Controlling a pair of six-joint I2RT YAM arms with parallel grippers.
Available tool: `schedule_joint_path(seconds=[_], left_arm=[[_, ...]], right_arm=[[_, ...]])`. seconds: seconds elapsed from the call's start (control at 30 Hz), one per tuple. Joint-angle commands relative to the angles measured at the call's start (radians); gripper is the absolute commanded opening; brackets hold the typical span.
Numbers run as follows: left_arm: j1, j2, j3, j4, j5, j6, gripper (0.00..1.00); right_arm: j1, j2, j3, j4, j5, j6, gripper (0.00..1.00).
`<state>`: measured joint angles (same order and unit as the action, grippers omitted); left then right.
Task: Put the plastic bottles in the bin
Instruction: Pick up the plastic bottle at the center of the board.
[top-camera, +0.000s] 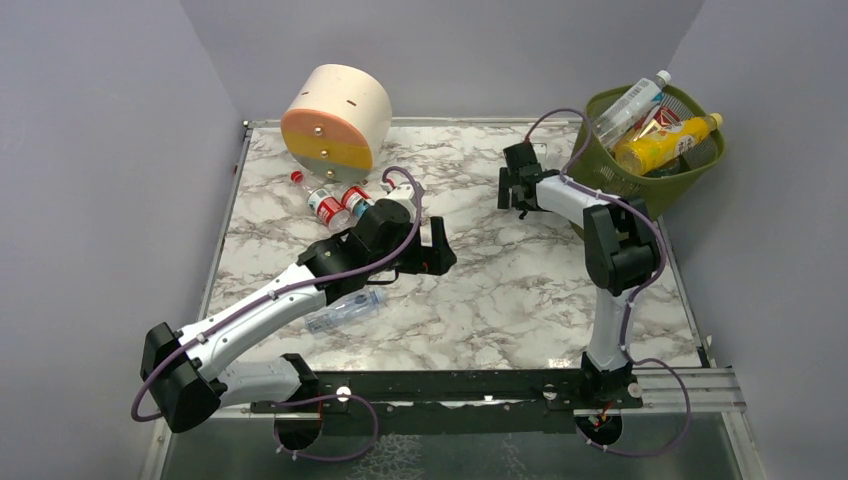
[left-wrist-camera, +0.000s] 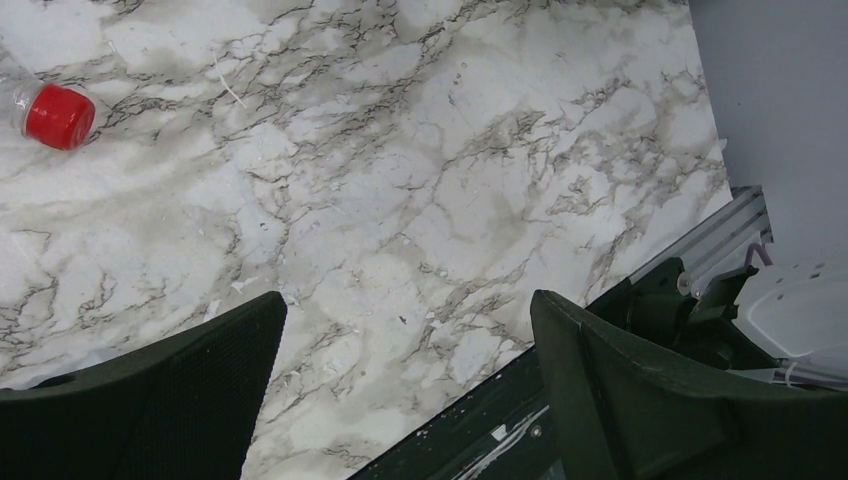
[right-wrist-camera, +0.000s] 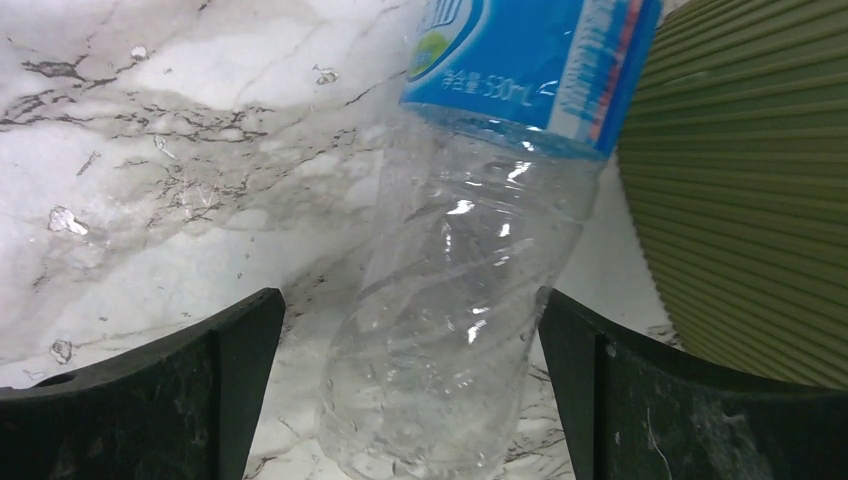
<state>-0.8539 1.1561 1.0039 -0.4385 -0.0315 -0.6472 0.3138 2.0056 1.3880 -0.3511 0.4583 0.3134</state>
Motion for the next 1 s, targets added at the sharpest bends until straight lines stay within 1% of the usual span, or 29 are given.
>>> schedule_joint_path(seconds=[0.0, 0.2, 0.47, 0.57, 0.7, 0.77, 0.97], left_arm=[[-0.022, -0.014, 0.040, -0.012, -0.027, -0.024, 0.99], [-0.053, -0.031, 0.046, -0.021, -0.084, -0.062, 0.98], [-0.068, -0.074, 0.011, -0.027, -0.126, -0.091, 0.98], [-0.070, -0.083, -0.002, -0.027, -0.127, -0.089, 0.98], [-0.072, -0.100, -0.015, -0.024, -0.131, -0.089, 0.98], [-0.071, -0.110, -0.023, -0.021, -0.131, -0.089, 0.98], [-0.073, -0.150, -0.052, -0.017, -0.135, -0.085, 0.98]], right_arm=[[-0.004, 0.036, -0.021, 0.052, -0.063, -0.019, 0.98], [-0.004, 0.037, -0.045, 0.083, -0.103, -0.052, 0.92], [0.000, -0.025, -0.075, 0.092, -0.144, -0.077, 0.70], [0.015, -0.074, -0.086, 0.083, -0.140, -0.084, 0.67], [0.026, -0.128, -0.083, 0.060, -0.134, -0.093, 0.65], [0.029, -0.154, -0.084, 0.044, -0.134, -0.090, 0.57], [0.051, -0.278, -0.111, 0.014, -0.121, -0.103, 0.56]])
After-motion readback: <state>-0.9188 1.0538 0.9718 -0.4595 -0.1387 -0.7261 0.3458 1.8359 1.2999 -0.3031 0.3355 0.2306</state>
